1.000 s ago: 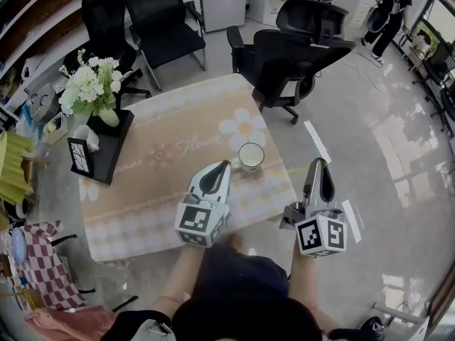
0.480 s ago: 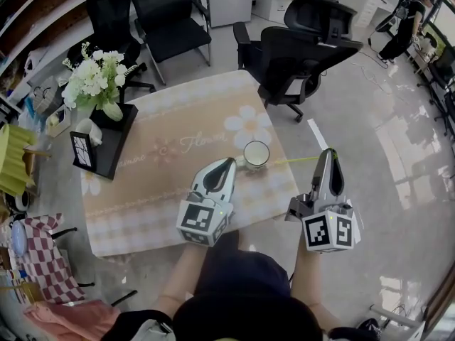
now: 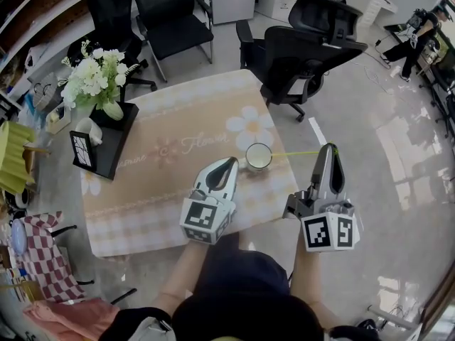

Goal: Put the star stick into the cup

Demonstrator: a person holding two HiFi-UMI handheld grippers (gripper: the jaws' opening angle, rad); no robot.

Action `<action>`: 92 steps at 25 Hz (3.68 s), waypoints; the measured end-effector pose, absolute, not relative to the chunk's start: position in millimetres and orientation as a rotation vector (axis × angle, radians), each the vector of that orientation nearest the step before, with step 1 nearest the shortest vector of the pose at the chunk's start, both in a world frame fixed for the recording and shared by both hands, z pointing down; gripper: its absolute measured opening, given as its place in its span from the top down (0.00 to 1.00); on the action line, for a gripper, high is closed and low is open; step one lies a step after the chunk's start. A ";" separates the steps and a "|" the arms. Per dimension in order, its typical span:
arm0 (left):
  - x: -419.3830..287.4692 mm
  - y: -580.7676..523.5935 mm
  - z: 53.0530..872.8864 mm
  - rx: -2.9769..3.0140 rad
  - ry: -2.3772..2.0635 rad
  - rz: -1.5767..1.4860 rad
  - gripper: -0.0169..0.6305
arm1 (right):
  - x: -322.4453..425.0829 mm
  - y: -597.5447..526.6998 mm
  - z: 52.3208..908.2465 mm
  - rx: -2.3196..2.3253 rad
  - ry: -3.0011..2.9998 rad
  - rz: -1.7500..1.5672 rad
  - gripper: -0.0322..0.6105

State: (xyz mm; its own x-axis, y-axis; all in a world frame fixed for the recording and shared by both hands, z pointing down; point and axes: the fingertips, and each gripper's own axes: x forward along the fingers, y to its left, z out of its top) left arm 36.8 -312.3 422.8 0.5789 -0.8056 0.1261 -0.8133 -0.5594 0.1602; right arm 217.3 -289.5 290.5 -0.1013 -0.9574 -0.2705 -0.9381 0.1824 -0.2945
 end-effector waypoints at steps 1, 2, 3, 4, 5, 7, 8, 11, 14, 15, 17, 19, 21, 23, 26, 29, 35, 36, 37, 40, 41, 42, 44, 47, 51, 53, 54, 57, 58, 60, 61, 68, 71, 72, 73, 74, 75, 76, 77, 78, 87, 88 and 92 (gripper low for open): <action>36.4 -313.4 424.2 2.606 -1.356 0.061 0.95 | 215.7 -290.6 290.4 -1.776 2.074 -0.068 0.93; 36.3 -314.5 425.7 2.603 -1.357 0.065 0.95 | 213.9 -291.8 290.7 -1.768 2.078 -0.071 0.93; 36.6 -315.6 426.7 2.602 -1.358 0.068 0.95 | 212.1 -293.1 291.7 -1.762 2.083 -0.075 0.93; 37.1 -316.5 427.0 2.603 -1.358 0.070 0.95 | 210.3 -294.6 293.4 -1.758 2.089 -0.080 0.93; 37.5 -317.3 426.8 2.603 -1.357 0.070 0.95 | 208.5 -296.2 295.8 -1.756 2.094 -0.086 0.93; 37.6 -318.9 426.6 2.602 -1.357 0.074 0.95 | 205.1 -299.6 301.7 -1.757 2.102 -0.101 0.93; 36.9 -319.9 427.3 2.600 -1.360 0.077 0.95 | 203.5 -301.4 305.0 -1.758 2.106 -0.110 0.93; 33.3 -324.1 434.5 2.585 -1.372 0.089 0.95 | 199.7 -306.9 314.8 -1.759 2.116 -0.136 0.93; 29.8 -328.6 441.1 2.568 -1.384 0.098 0.95 | 197.2 -313.4 324.7 -1.759 2.126 -0.166 0.93; 28.8 -330.0 442.9 2.563 -1.387 0.102 0.95 | 196.4 -315.6 327.8 -1.760 2.130 -0.175 0.93; 26.7 -332.9 446.5 2.552 -1.392 0.110 0.95 | 194.3 -320.0 333.2 -1.760 2.137 -0.192 0.93; 24.6 -336.1 450.0 2.539 -1.396 0.118 0.95 | 191.7 -324.8 338.3 -1.758 2.143 -0.209 0.93; 22.5 -339.8 452.4 2.528 -1.402 0.121 0.95 | 188.6 -330.1 343.7 -1.754 2.150 -0.228 0.93; 20.3 -343.3 454.4 2.520 -1.411 0.119 0.95 | 185.3 -334.6 350.2 -1.751 2.157 -0.249 0.93; 18.8 -347.8 458.0 2.507 -1.418 0.120 0.95 | 183.1 -338.7 359.5 -1.749 2.159 -0.283 0.93; 18.3 -349.8 462.1 2.497 -1.418 0.127 0.95 | 184.1 -340.5 366.4 -1.741 2.143 -0.321 0.93; 20.3 -348.6 472.6 2.477 -1.405 0.149 0.95 | 189.6 -338.9 380.3 -1.746 2.110 -0.369 0.93; 20.9 -348.8 473.7 2.477 -1.403 0.153 0.95 | 190.8 -338.6 383.1 -1.751 2.105 -0.377 0.93; 21.7 -349.0 474.4 2.477 -1.400 0.157 0.95 | 192.2 -338.2 385.4 -1.754 2.099 -0.384 0.93; 24.6 -348.6 474.9 2.480 -1.393 0.164 0.95 | 196.9 -335.9 389.1 -1.757 2.075 -0.392 0.93; 25.5 -347.9 475.3 2.481 -1.391 0.167 0.95 | 198.4 -335.0 389.9 -1.760 2.070 -0.389 0.93; 26.1 -347.1 475.9 2.482 -1.389 0.171 0.95 | 199.8 -333.9 390.8 -1.763 2.066 -0.384 0.93; 26.9 -345.4 477.3 2.483 -1.387 0.180 0.95 | 202.9 -331.9 392.7 -1.768 2.055 -0.382 0.93; 26.5 -343.2 479.4 2.480 -1.387 0.188 0.95 | 207.5 -329.3 395.7 -1.774 2.035 -0.387 0.92; 27.1 -339.9 481.0 2.480 -1.384 0.194 0.95 | 208.7 -324.7 397.9 -1.767 2.027 -0.393 0.92; 28.1 -338.0 480.6 2.484 -1.379 0.194 0.95 | 208.4 -322.4 398.7 -1.766 2.031 -0.394 0.92; 28.3 -337.1 480.4 2.486 -1.377 0.193 0.95 | 208.6 -321.5 399.2 -1.769 2.032 -0.394 0.92; 28.2 -334.9 479.7 2.490 -1.373 0.190 0.95 | 210.9 -320.3 401.4 -1.793 2.024 -0.397 0.92; 27.8 -334.3 479.6 2.490 -1.374 0.188 0.95 | 211.8 -320.3 402.0 -1.802 2.019 -0.397 0.92; 26.7 -333.4 479.7 2.488 -1.377 0.184 0.95 | 212.2 -320.6 402.3 -1.807 2.018 -0.396 0.91; 26.3 -332.9 479.9 2.486 -1.378 0.184 0.95 | 212.0 -320.8 402.2 -1.805 2.020 -0.397 0.88; 24.9 -332.9 481.5 2.481 -1.374 0.191 0.95 | 214.3 -322.1 402.6 -1.805 2.014 -0.405 0.81; 25.1 -332.3 482.9 2.482 -1.369 0.197 0.95 | 215.0 -322.4 403.3 -1.795 2.007 -0.414 0.73; 25.3 -332.0 483.3 2.484 -1.367 0.200 0.95 | 214.5 -322.4 403.0 -1.791 2.010 -0.416 0.70; 25.7 -331.8 483.7 2.486 -1.365 0.201 0.95 | 213.9 -322.5 402.7 -1.788 2.014 -0.417 0.68; 26.2 -331.6 484.0 2.488 -1.362 0.201 0.95 | 213.6 -322.3 402.9 -1.788 2.016 -0.419 0.66; 26.7 -331.3 484.2 2.489 -1.359 0.202 0.95 | 213.5 -322.0 404.0 -1.789 2.018 -0.425 0.63; 27.2 -330.9 484.4 2.491 -1.356 0.203 0.95 | 213.7 -321.4 405.6 -1.791 2.017 -0.434 0.62; 27.6 -330.6 484.4 2.492 -1.355 0.204 0.95 | 214.0 -320.7 407.4 -1.793 2.016 -0.443 0.60; 27.9 -330.2 484.4 2.494 -1.353 0.205 0.95 | 214.2 -319.9 408.5 -1.797 2.016 -0.450 0.59; 29.9 -320.5 483.1 2.505 -1.345 0.203 0.95 | 213.9 -308.3 408.8 -1.804 2.012 -0.457 0.58; 29.8 -318.8 482.9 2.506 -1.345 0.203 0.95 | 214.0 -306.5 408.7 -1.807 2.011 -0.457 0.58; 29.6 -312.4 482.4 2.507 -1.344 0.201 0.95 | 215.0 -298.2 411.4 -1.815 2.011 -0.463 0.58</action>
State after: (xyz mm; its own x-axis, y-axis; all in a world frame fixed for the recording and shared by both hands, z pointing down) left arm 29.6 -312.4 482.4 0.5556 -0.7910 0.2561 -0.8314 -0.5236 0.1863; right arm 215.0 -298.2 411.4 -0.0848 -0.9942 -0.0665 -0.8653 0.1066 -0.4898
